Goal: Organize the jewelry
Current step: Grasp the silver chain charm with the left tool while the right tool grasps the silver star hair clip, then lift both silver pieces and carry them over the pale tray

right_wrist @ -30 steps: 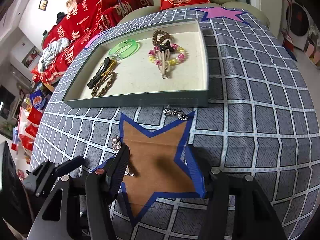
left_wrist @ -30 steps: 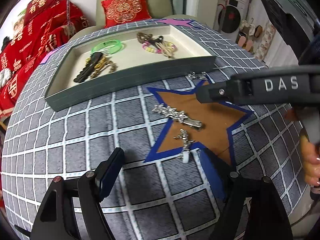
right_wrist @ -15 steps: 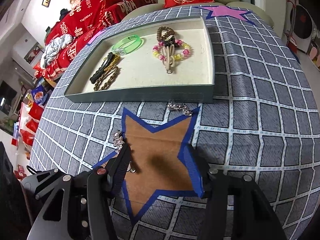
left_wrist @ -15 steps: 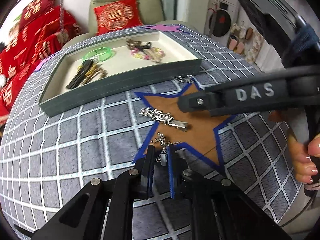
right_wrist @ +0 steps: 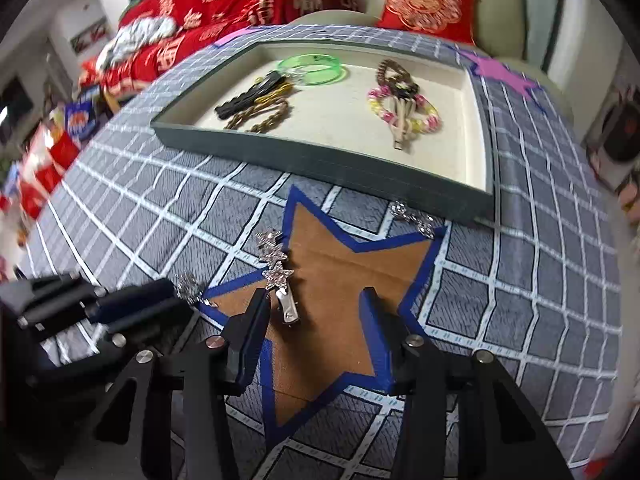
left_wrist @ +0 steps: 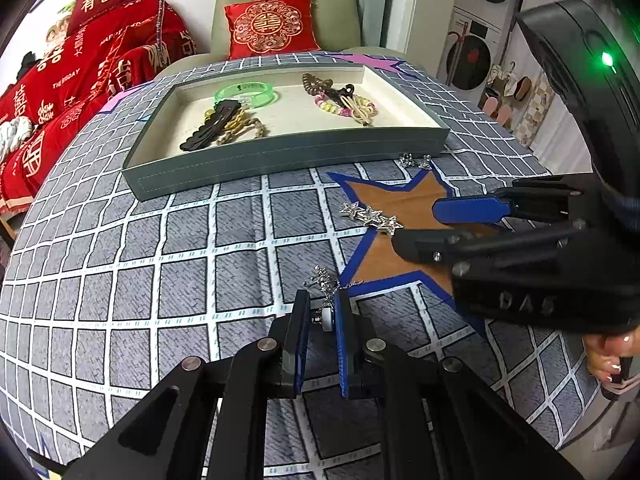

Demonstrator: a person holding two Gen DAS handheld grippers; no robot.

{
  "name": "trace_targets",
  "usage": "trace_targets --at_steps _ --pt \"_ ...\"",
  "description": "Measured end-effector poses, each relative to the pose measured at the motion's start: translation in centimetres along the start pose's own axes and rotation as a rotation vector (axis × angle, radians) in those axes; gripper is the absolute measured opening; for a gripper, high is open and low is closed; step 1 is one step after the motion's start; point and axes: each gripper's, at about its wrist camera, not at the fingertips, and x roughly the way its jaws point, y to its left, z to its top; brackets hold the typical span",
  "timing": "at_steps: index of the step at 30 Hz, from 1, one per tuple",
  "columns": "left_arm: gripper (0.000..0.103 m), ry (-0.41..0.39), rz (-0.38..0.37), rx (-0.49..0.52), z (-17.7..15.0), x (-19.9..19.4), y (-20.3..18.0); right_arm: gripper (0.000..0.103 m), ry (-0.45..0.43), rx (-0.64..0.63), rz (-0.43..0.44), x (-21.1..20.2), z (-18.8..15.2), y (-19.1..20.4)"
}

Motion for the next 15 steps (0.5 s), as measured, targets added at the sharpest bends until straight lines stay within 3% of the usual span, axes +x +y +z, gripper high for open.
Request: trace_targets --at_steps 3,5,10,15 --pt "0.020 0.001 -0.001 -0.002 -0.1 -0.1 0.1 0.032 -0.007 -0.070 -0.038 0.1 -0.2 1.1" --pt "0.020 0.002 -0.003 -0.003 -0.1 -0.1 0.1 0.012 -0.005 -0.083 -0.032 -0.1 -0.2 1.5" --pt "0.020 0.003 -0.010 -0.009 -0.1 -0.2 0.3 0.011 -0.011 -0.108 -0.039 -0.4 -0.6 2.2" --pt "0.020 -0.007 -0.014 -0.014 0.1 -0.7 0.6 0.011 -0.035 -0.050 -0.031 -1.4 -1.0 1.9"
